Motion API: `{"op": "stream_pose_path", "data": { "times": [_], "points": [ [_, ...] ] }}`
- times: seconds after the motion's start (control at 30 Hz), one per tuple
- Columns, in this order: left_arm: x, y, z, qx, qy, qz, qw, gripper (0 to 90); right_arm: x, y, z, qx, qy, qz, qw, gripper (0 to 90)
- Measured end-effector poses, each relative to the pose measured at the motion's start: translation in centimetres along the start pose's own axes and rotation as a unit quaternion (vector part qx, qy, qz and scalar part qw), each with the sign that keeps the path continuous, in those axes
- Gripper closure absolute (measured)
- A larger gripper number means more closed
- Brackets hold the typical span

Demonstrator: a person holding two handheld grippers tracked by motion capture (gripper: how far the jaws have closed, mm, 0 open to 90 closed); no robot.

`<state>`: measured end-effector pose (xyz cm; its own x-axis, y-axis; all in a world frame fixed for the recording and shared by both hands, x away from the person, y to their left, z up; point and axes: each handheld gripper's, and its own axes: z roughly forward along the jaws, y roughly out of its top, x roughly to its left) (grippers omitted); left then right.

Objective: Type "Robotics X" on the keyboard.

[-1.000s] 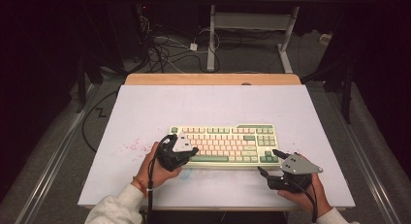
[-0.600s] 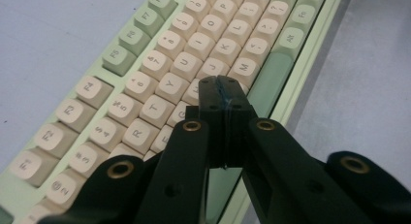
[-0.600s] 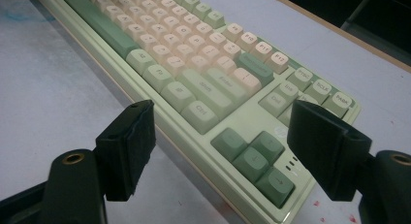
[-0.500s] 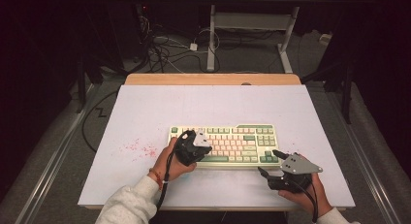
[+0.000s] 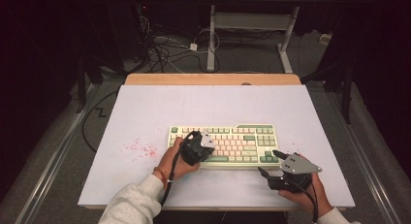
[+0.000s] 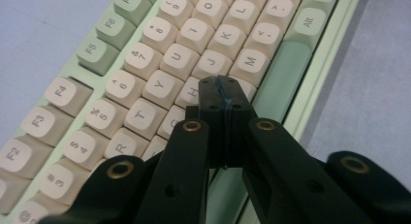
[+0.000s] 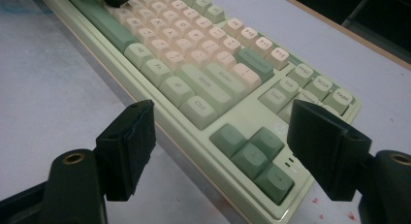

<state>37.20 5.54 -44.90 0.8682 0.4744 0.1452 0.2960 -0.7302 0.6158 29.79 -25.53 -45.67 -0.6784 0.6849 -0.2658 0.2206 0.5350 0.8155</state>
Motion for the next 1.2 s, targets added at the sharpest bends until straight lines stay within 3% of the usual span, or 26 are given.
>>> {"op": "stream_pose_path", "data": {
  "times": [0.17, 0.3, 0.37, 0.43, 0.53, 0.63, 0.77, 0.93, 1.2],
  "points": [
    [0.3, 0.0, -1.6, -0.031, 0.010, 0.001, 0.9995, 85.0, -0.1, 0.0, -0.1, -0.003, -0.002, 0.004, 1.0000, 25.9],
    [0.6, -0.4, -2.9, -0.054, 0.034, 0.001, 0.9980, 75.9, -0.3, 0.0, -0.1, -0.003, -0.003, 0.006, 1.0000, 25.9],
    [0.7, -0.7, -3.4, -0.059, 0.046, 0.002, 0.9972, 65.8, -0.3, 0.0, -0.1, -0.002, -0.004, 0.006, 1.0000, 26.1],
    [0.8, -1.1, -4.0, -0.075, 0.068, -0.005, 0.9949, 56.3, -0.4, 0.0, -0.2, -0.004, -0.004, 0.010, 0.9999, 26.3],
    [0.9, -1.7, -4.7, -0.099, 0.081, -0.010, 0.9917, 41.8, -0.6, 0.0, -0.2, -0.005, -0.006, 0.016, 0.9998, 26.4],
    [0.7, -2.5, -5.1, -0.106, 0.097, 0.001, 0.9896, 31.9, -0.8, 0.0, -0.2, -0.004, -0.007, 0.021, 0.9998, 26.6],
    [0.9, -3.8, -5.5, -0.112, 0.111, -0.002, 0.9875, 24.1, -1.0, 0.0, -0.3, -0.006, -0.009, 0.026, 0.9996, 26.8],
    [1.0, -5.6, -6.3, -0.116, 0.133, -0.007, 0.9842, 19.9, -1.3, 0.0, -0.4, -0.004, -0.005, 0.031, 0.9995, 30.1],
    [0.9, -9.4, -7.4, -0.095, 0.157, -0.026, 0.9827, 18.0, -2.1, 1.0, -0.5, -0.014, 0.004, 0.037, 0.9992, 39.1]
  ]
}}
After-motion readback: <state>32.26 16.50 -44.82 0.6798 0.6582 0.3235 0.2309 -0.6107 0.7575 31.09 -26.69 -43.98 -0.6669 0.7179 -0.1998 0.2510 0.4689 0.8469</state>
